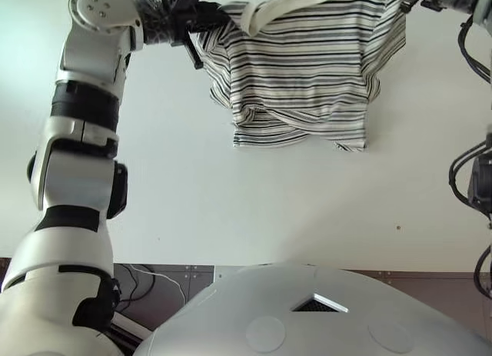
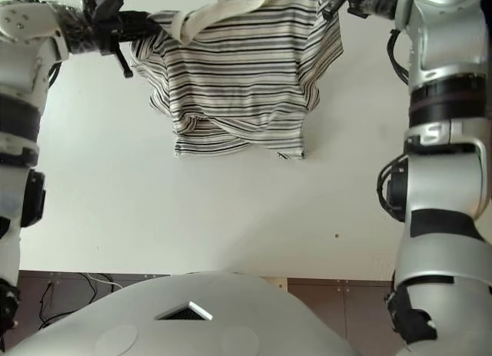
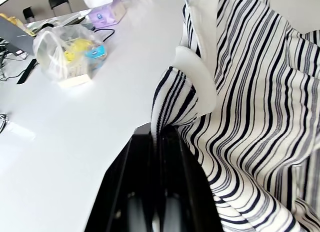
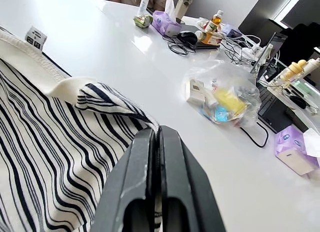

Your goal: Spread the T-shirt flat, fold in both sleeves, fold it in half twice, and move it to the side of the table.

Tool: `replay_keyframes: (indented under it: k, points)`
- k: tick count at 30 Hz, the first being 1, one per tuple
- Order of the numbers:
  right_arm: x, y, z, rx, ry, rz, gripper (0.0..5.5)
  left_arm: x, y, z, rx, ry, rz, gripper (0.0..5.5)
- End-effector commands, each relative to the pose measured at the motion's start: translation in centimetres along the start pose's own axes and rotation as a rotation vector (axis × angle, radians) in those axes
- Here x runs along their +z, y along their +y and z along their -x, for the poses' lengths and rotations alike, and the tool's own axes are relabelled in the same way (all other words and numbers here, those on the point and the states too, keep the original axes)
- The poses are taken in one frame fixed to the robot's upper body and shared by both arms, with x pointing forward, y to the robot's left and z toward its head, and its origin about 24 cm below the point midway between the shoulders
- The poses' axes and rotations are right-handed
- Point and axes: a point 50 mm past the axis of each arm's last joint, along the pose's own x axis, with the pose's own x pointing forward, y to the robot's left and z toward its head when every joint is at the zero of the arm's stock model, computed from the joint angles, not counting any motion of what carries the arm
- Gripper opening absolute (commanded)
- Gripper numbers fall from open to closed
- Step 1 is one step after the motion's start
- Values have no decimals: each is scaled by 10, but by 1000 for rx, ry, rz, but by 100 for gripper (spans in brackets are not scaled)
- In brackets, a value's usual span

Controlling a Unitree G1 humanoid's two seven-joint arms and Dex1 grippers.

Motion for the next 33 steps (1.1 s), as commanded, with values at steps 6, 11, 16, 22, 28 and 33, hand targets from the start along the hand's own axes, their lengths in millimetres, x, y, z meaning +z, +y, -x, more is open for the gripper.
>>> replay_keyframes:
  k: [6,11,16,22,28,33]
  points:
    - [65,-44,-8,-472,30,234,10,83,61,9,553,15,-175,13]
    - [106,-66,14,-656,-76,338,10,132,75,27,685,-150,-256,13]
    - [107,-60,16,-511,-161,429,10,128,64,28,500,-276,-331,13]
    - [13,37,57,142,-357,419,10,-35,-46,42,-173,-271,-224,13]
    - [-28,109,134,487,-163,241,10,-42,-93,84,-216,-306,-95,13]
    - [-23,129,169,670,-89,39,10,-31,-138,111,-397,-272,-5,13]
